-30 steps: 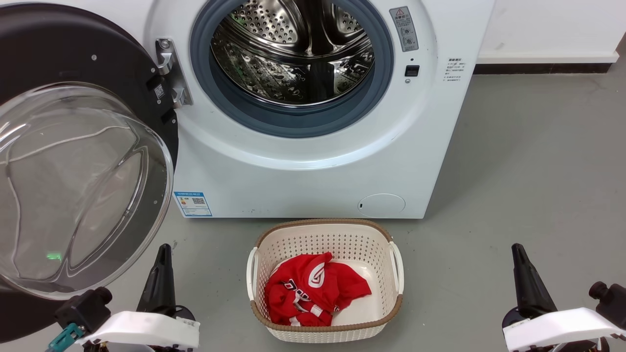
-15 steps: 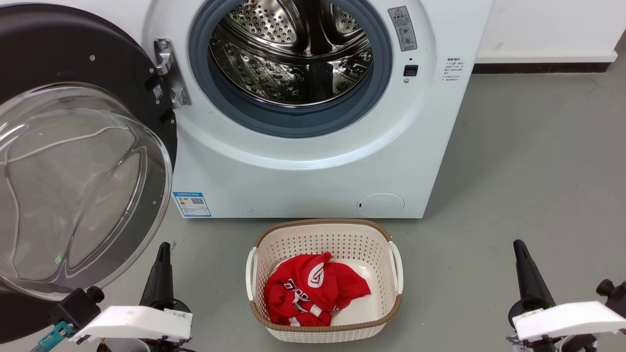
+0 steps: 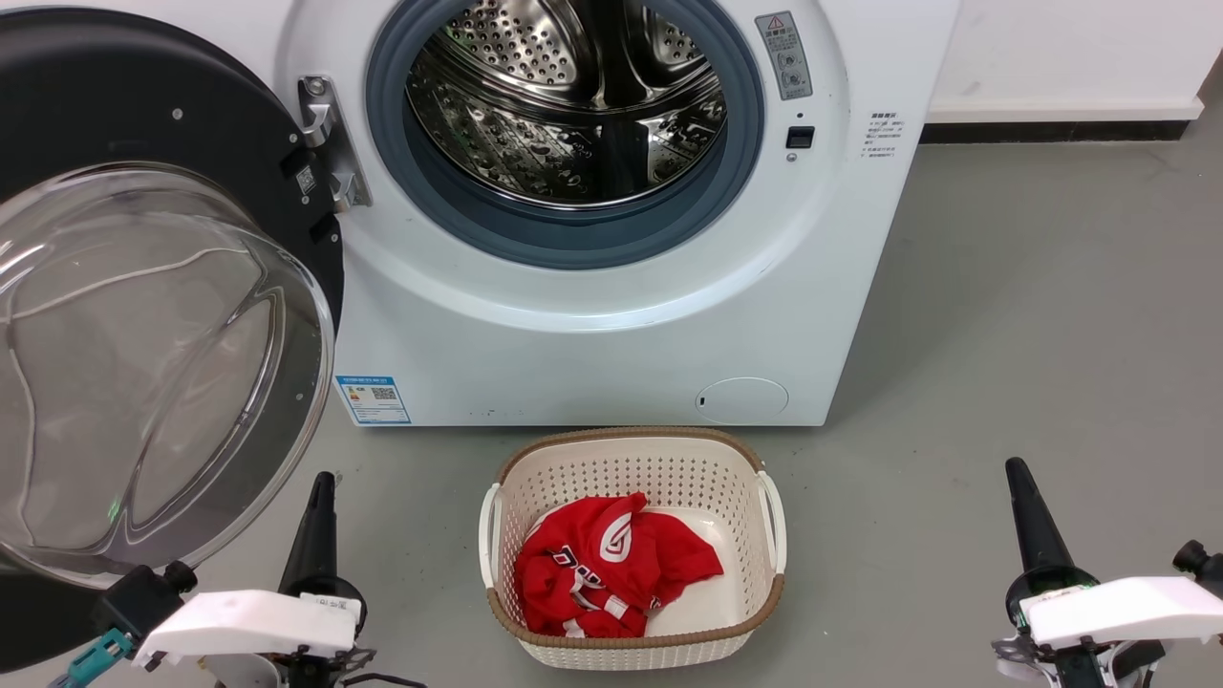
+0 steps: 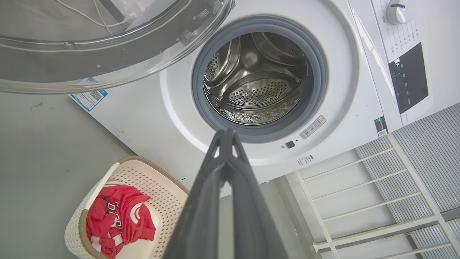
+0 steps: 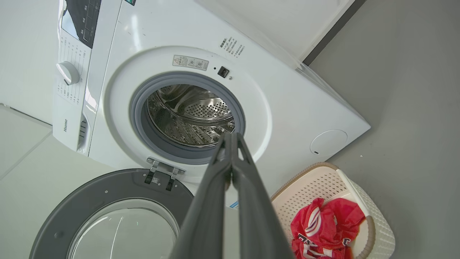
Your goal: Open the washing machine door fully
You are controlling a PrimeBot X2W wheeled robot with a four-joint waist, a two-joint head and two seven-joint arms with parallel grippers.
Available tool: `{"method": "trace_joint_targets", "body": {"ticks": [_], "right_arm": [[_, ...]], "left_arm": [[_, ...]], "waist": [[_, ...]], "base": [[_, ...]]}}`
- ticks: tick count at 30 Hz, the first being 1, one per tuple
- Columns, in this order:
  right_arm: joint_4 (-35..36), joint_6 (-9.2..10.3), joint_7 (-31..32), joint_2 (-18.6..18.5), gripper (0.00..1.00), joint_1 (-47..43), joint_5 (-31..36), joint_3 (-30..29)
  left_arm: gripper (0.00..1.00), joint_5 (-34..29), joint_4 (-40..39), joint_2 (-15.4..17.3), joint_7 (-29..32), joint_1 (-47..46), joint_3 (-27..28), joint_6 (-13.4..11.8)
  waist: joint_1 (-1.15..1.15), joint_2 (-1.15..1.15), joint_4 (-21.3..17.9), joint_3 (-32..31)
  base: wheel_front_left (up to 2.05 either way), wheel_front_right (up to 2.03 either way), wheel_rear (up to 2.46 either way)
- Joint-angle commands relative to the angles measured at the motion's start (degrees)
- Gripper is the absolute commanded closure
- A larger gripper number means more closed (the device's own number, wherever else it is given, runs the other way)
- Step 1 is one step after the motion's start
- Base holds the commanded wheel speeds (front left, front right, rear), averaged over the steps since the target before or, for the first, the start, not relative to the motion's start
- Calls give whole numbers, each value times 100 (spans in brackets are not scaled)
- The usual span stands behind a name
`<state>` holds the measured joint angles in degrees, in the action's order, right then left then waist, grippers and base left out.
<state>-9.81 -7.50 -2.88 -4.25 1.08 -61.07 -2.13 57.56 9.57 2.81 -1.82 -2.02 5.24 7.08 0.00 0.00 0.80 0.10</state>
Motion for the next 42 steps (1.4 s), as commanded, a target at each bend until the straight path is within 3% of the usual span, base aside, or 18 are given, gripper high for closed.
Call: {"method": "trace_joint_targets", "body": {"ticks": [1,42], "right_arm": [[25,0,34,-43,100,122,-103,-15],[-284,1,569,-17,100,408,-2344,-181]], "left_arm": [[100,114,-30,11,21,-149,13,33],[100,2475,312,12,605,-364,104,43]], "waist": [[0,0,0,0],[0,0,-51,5]], "base": [[0,0,0],[0,0,0]]}}
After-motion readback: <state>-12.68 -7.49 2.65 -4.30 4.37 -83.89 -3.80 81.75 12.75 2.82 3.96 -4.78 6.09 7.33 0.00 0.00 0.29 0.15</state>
